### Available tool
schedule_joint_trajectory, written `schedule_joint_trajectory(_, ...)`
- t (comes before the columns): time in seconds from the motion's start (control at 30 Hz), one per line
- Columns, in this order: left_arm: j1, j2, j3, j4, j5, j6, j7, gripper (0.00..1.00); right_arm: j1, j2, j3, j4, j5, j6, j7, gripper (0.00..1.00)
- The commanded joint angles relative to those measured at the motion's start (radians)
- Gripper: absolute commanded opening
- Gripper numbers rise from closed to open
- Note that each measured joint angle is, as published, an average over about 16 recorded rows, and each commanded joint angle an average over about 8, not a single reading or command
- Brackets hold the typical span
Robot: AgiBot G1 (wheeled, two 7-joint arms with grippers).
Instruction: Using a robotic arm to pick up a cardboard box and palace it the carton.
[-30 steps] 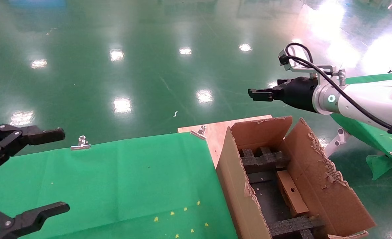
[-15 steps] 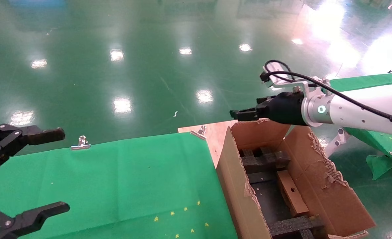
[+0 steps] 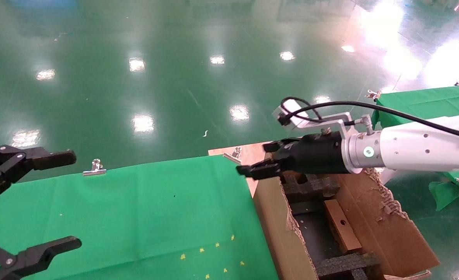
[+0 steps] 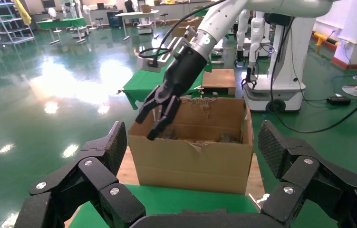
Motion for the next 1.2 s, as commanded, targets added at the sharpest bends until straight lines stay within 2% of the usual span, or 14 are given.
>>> schedule_joint_trajectory(0.03,0.000,0.000,0.000,0.000,0.000,0.000,0.000,1.00,-0.026,-0.004,0.044,-0.003,0.042,-0.034,-0.057,1.00)
schedule_joint_trajectory(0.87,0.000,0.000,0.001,0.000,0.000,0.000,0.000,1.00,-0.357,-0.059,0.593,-0.038,0.570,-0.462,-0.767,1.00)
schedule_joint_trajectory(1.03,0.000,0.000,0.000,0.000,0.000,0.000,0.000,1.00,-0.405,-0.067,0.675,-0.044,0.649,-0.524,-0.866,1.00)
schedule_joint_trajectory(1.2,0.000,0.000,0.000,0.000,-0.001,-0.001,0.000,1.00,-0.424,-0.070,0.709,-0.046,0.682,-0.549,-0.892,1.00)
